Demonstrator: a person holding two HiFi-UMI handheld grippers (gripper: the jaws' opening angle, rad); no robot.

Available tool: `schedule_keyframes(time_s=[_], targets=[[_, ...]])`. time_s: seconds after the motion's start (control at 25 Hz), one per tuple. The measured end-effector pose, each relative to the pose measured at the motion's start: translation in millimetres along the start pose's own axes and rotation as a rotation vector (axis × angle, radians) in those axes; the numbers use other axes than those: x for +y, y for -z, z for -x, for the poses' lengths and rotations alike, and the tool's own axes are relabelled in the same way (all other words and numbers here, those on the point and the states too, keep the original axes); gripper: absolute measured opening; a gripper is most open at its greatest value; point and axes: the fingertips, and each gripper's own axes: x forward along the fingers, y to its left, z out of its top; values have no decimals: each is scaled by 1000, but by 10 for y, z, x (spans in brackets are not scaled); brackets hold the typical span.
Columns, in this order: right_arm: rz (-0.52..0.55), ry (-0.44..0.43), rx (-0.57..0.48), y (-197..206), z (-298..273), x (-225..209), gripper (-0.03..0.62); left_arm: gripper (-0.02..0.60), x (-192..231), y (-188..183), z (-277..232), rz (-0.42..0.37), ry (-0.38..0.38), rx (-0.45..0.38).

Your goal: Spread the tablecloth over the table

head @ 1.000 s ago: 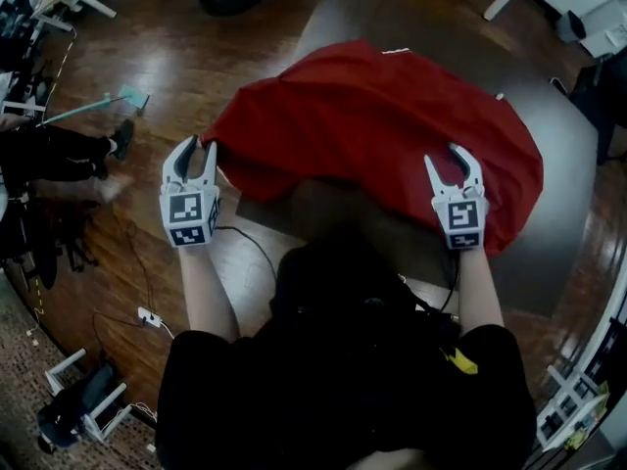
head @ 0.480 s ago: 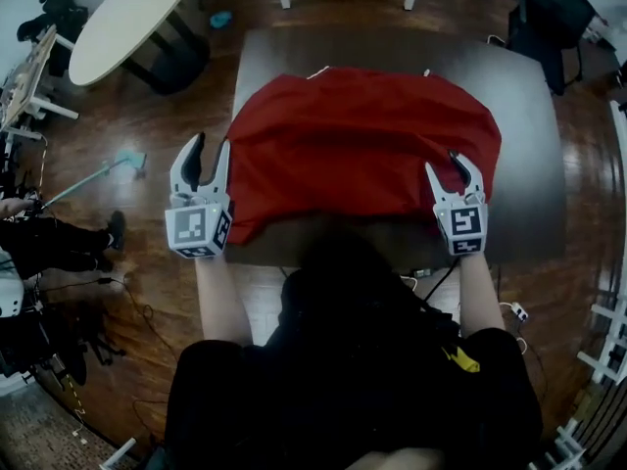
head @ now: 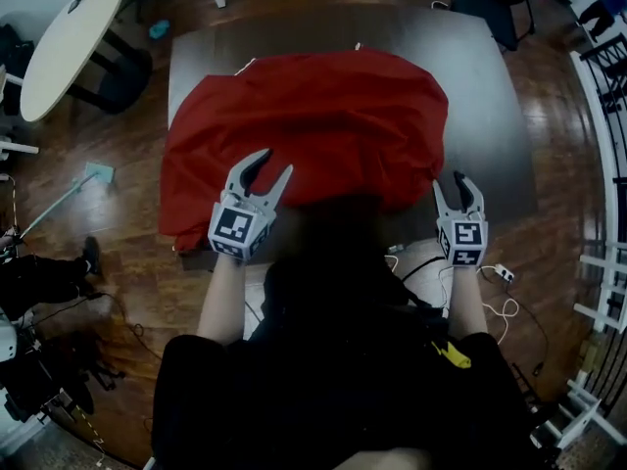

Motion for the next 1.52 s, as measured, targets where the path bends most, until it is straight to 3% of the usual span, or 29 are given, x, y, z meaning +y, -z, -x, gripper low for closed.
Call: schedule_keyframes(time_s=[0.16, 0.28, 0.36, 0.4, 0.6, 0.72, 0.88, 1.0, 1.08, 1.16, 1.4, 1.52], targets=[[-79, -153, 98, 722, -91, -122, 204, 209, -859, 463, -558, -96, 83, 146], [-103, -286, 119, 925, -222, -115, 204, 249, -1262, 739, -894, -108, 82, 242], [-24, -337, 121, 950, -322, -147, 215, 276, -1446, 840, -1088, -123, 69, 300], [29, -365, 122, 952, -369, -156, 263, 278, -1534, 874, -1185, -149, 69, 331], [308, -478, 96, 805, -614, 0, 265, 324, -1708, 1149, -1474, -340, 149, 519], [408, -473, 121, 814, -765, 78, 296, 331, -1606, 1265, -1491, -304, 158, 569], [455, -480, 212, 989, -1005, 134, 296, 333, -1502, 1469, -1612, -229, 158, 629], [452, -561, 229, 904, -1071, 168, 201, 273, -1462, 1596, -1748, -170, 177, 673], [452, -565, 202, 815, -1090, 72, 75, 150, -1456, 1520, -1791, -156, 202, 669], [409, -523, 166, 715, -1093, -162, 41, 47, -1422, 1278, -1782, -191, 211, 637], [165, -357, -51, -337, -1112, -1226, 37, 29, -920, 285, -1833, -335, 187, 526], [216, -299, -125, -800, -1132, -1468, 37, 29, -648, -20, -1918, -372, 208, 507]])
